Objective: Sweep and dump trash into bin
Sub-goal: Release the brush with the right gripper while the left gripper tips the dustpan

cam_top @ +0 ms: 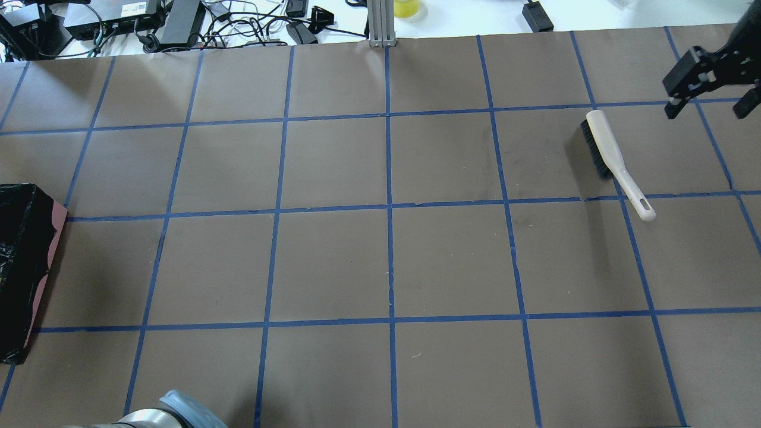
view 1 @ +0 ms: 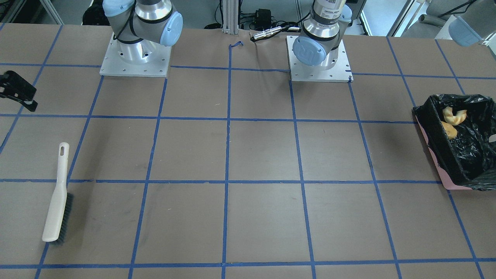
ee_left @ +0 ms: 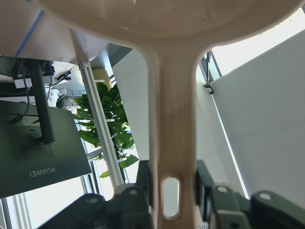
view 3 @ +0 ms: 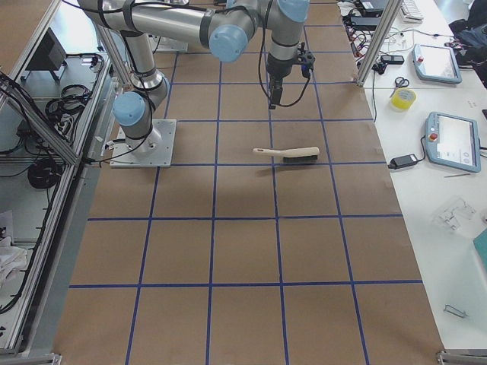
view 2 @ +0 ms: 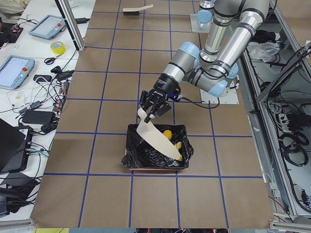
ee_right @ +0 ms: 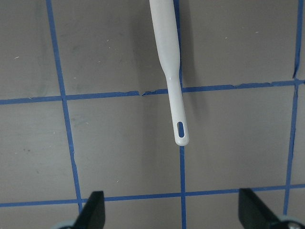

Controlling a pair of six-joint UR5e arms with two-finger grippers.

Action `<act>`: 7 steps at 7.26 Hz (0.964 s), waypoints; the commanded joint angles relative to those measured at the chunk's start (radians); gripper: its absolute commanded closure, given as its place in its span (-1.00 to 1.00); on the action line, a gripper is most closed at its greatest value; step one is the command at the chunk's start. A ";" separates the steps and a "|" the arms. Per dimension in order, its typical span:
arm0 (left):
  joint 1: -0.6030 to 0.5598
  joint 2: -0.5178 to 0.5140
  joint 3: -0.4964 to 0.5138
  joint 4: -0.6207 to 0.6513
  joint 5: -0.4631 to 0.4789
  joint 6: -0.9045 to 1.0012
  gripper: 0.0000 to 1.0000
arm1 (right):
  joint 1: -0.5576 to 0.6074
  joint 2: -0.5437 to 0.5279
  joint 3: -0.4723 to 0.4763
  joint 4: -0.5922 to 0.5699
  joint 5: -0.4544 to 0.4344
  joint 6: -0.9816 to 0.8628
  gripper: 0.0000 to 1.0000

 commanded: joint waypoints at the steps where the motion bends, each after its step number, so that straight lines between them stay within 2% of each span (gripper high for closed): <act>1: 0.016 0.006 -0.083 0.157 -0.001 -0.029 1.00 | 0.045 0.004 -0.078 0.053 0.005 0.088 -1.00; 4: 0.019 0.021 -0.099 0.180 0.002 -0.030 1.00 | 0.358 -0.009 -0.080 0.071 0.000 0.427 -1.00; 5: 0.019 0.028 -0.107 0.176 -0.001 -0.029 1.00 | 0.413 -0.007 -0.080 0.072 0.009 0.533 -1.00; 6: 0.019 0.026 -0.099 0.151 -0.001 -0.029 1.00 | 0.423 -0.015 -0.080 0.072 0.006 0.535 -1.00; 7: 0.018 0.037 -0.073 0.013 -0.010 -0.026 1.00 | 0.425 -0.047 -0.068 0.061 0.006 0.481 -1.00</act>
